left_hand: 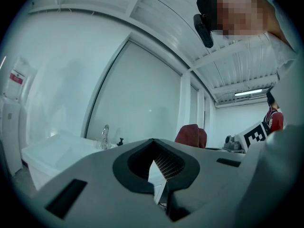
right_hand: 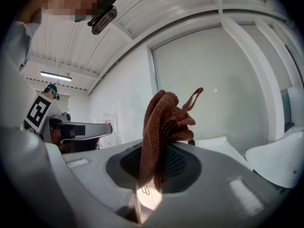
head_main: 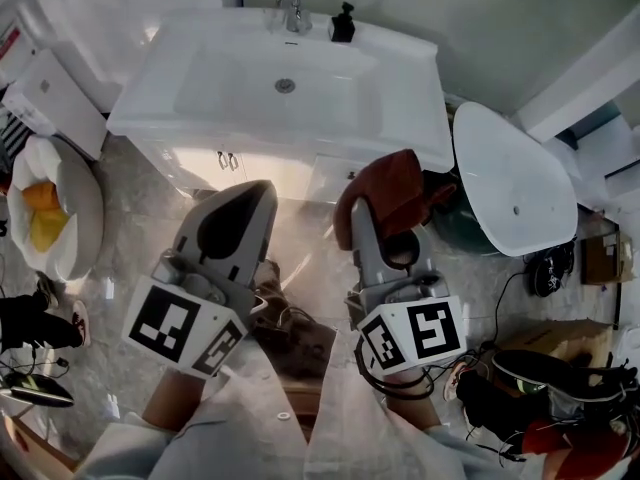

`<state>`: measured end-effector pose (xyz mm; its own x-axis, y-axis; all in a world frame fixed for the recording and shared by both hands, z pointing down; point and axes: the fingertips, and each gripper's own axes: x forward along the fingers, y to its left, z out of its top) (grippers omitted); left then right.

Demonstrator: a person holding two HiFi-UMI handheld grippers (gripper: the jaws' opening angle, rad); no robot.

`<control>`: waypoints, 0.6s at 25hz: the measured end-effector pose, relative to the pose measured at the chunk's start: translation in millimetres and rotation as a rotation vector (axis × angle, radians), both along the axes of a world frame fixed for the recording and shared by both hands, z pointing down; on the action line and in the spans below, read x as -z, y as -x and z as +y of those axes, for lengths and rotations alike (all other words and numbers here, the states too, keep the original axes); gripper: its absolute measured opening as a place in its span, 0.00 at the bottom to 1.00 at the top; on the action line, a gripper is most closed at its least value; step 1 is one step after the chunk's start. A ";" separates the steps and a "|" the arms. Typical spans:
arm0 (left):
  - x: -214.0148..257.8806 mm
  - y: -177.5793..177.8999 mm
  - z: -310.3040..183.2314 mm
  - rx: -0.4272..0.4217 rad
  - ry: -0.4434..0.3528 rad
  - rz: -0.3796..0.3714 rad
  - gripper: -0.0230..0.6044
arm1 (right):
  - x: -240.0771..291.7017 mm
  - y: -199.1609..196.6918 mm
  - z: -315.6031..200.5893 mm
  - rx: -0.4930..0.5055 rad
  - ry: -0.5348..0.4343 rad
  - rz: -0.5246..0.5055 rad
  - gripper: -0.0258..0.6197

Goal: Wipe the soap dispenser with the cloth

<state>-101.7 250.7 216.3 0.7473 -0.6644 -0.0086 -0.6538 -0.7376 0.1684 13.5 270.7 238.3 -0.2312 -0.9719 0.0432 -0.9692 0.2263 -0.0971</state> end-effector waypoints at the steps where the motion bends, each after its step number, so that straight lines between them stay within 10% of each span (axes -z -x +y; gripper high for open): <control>1: -0.2 -2.1 -2.1 -0.001 -0.002 0.000 0.03 | -0.7 -3.1 -1.5 -0.005 0.001 0.001 0.13; 15: -13.0 -31.1 -68.6 -0.040 0.022 0.004 0.03 | -15.7 -35.5 -53.5 -0.062 0.036 0.004 0.13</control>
